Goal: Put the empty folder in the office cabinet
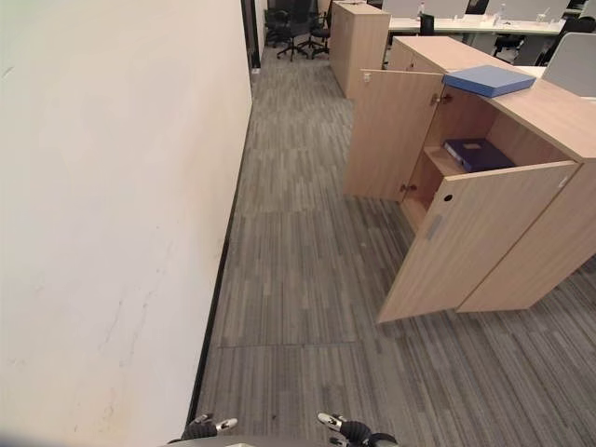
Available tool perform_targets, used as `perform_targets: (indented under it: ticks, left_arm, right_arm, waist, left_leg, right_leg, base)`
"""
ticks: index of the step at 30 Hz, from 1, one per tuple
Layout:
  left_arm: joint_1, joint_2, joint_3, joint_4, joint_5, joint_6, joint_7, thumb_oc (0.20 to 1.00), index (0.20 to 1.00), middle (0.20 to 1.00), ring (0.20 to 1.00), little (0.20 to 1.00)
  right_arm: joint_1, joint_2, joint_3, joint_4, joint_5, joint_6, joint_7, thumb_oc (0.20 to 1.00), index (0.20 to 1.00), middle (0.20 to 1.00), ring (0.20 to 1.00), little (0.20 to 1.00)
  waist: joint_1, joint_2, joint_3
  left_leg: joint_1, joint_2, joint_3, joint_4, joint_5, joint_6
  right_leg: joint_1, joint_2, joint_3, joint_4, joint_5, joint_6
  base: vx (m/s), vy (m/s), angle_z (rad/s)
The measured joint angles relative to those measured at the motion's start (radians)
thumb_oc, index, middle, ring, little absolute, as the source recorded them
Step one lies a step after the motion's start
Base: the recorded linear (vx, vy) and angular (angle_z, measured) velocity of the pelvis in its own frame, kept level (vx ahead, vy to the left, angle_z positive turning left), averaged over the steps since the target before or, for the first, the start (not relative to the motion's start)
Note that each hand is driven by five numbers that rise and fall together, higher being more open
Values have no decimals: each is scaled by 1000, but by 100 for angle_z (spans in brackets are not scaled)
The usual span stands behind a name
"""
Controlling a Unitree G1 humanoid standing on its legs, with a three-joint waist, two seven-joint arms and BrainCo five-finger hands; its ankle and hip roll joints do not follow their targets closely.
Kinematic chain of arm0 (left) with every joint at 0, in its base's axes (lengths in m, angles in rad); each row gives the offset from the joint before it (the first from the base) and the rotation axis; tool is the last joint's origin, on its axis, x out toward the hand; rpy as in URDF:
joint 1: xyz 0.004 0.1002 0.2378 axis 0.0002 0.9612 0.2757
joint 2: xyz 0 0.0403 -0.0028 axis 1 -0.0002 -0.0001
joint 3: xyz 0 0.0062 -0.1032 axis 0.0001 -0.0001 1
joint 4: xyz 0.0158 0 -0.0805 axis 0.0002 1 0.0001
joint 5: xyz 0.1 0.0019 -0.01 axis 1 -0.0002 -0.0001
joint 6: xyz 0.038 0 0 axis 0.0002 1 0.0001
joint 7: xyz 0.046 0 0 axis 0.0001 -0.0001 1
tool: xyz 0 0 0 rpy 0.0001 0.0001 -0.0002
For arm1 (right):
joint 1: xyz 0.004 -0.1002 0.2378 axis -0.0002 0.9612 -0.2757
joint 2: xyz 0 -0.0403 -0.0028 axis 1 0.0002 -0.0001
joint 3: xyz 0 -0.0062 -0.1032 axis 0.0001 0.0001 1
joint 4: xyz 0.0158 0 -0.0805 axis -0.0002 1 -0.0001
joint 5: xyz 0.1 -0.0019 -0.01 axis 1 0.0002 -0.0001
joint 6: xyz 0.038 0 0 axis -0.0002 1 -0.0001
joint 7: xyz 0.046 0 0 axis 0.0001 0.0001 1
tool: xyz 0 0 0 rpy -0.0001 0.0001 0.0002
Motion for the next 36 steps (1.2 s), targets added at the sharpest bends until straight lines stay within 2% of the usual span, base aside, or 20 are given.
perform_targets:
  ticks: [7,14,17,20,23,26,31,36]
  left_arm:
    - [-7,1,28,-2,0,16,8,1000,1000,1000,1000,1000]
    - [0,-1,-19,-12,25,-53,100,1000,1000,1000,1000,1000]
    - [17,-1,-80,-64,123,-113,259,1000,1000,1000,1000,1000]
    - [23,-21,-97,-90,158,-149,339,1000,1000,1000,1000,1000]
    - [34,-38,-79,-84,146,-134,305,1000,1000,1000,1000,1000]
    - [13,-48,25,-72,43,-61,174,1000,1000,1000,1000,1000]
    - [1,-37,29,-73,-1,2,53,1000,1000,1000,1000,1000]
    - [2,-40,26,-82,0,19,43,1000,1000,1000,1000,1000]
  right_arm:
    - [-6,0,0,0,0,-7,0,1000,1000,1000,1000,1000]
    - [-8,2,-5,-2,0,-3,0,1000,1000,1000,1000,1000]
    - [-11,2,-6,-2,3,-3,-1,1000,1000,1000,1000,1000]
    - [-15,0,-11,-1,31,0,1,1000,1000,1000,1000,1000]
    - [-13,-4,-14,15,38,3,15,1000,1000,1000,1000,1000]
    - [-17,-3,-12,15,38,3,17,1000,1000,1000,1000,1000]
    - [-18,-4,-8,14,37,0,-6,1000,1000,1000,1000,1000]
    - [-18,-2,13,10,28,-27,-113,1000,1000,1000,1000,1000]
  waist:
    - [0,3,14]
    - [1,2,17]
    - [6,1,28]
    - [15,-1,46]
    - [17,1,50]
    - [16,2,51]
    - [13,5,52]
    - [7,7,55]
  left_leg:
    - [0,0,0,-2,0,0]
    - [1,0,-3,-2,0,-1]
    - [1,0,-7,-2,0,-1]
    - [2,0,-11,-1,0,-1]
    - [3,-1,-17,-2,0,-1]
    - [6,-1,-24,-2,0,-1]
    - [12,-1,-23,-2,-1,-2]
    - [11,-1,-20,-2,-1,-2]
  right_leg:
    - [1,0,0,-1,0,0]
    - [11,0,-2,-17,3,1]
    - [18,0,-6,-17,4,1]
    - [22,-1,-9,-19,6,2]
    - [36,-4,-16,-44,16,2]
    - [46,-3,-22,-54,20,0]
    - [52,-2,-20,-66,26,-1]
    - [50,-3,-17,-66,26,0]
  base:
    - [0,0,0]
    - [0,0,0]
    - [-12,3,3]
    - [-6,6,1]
    - [-2,37,7]
    - [1,27,6]
    - [0,4,1]
    - [0,0,0]
